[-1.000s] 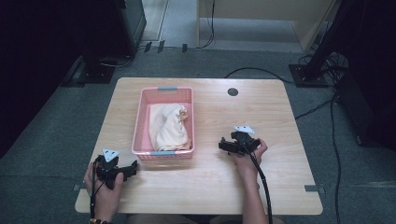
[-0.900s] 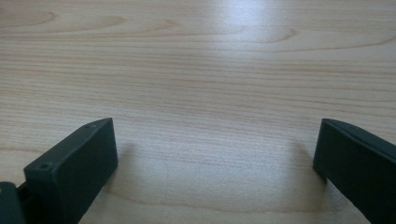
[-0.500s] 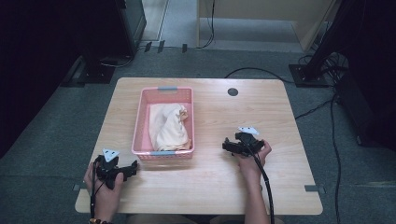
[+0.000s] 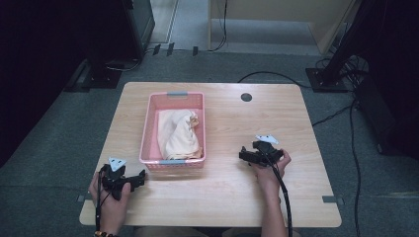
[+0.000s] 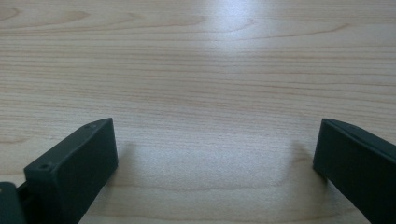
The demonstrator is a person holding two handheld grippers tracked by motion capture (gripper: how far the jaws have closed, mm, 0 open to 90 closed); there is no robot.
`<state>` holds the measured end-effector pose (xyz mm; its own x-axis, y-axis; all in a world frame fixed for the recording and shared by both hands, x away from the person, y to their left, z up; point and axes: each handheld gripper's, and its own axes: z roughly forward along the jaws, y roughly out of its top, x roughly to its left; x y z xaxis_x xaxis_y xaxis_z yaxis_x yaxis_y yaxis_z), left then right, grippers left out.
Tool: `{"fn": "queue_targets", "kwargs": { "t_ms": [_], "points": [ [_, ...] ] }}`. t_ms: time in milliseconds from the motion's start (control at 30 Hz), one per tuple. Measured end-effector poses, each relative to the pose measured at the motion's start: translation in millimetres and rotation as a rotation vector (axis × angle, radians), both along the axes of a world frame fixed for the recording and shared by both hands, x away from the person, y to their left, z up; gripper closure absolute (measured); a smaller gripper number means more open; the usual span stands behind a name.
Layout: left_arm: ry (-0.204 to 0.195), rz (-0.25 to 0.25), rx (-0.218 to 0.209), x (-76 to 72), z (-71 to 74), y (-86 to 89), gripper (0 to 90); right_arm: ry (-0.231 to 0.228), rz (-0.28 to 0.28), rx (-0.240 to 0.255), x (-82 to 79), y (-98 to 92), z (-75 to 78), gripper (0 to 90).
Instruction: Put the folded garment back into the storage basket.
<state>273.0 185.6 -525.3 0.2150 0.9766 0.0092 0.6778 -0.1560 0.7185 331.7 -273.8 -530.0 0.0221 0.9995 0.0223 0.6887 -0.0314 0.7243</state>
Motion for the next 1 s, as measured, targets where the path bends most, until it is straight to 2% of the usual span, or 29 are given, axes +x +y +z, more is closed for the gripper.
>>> {"fn": "queue_targets", "kwargs": {
  "t_ms": [1000],
  "points": [
    [0.0, 0.0, 0.0, 0.0, 0.0, 0.0, 0.0, -0.001, -0.059, 0.001, -9.6, -25.8, -0.4, 0.0]
  ]
}}
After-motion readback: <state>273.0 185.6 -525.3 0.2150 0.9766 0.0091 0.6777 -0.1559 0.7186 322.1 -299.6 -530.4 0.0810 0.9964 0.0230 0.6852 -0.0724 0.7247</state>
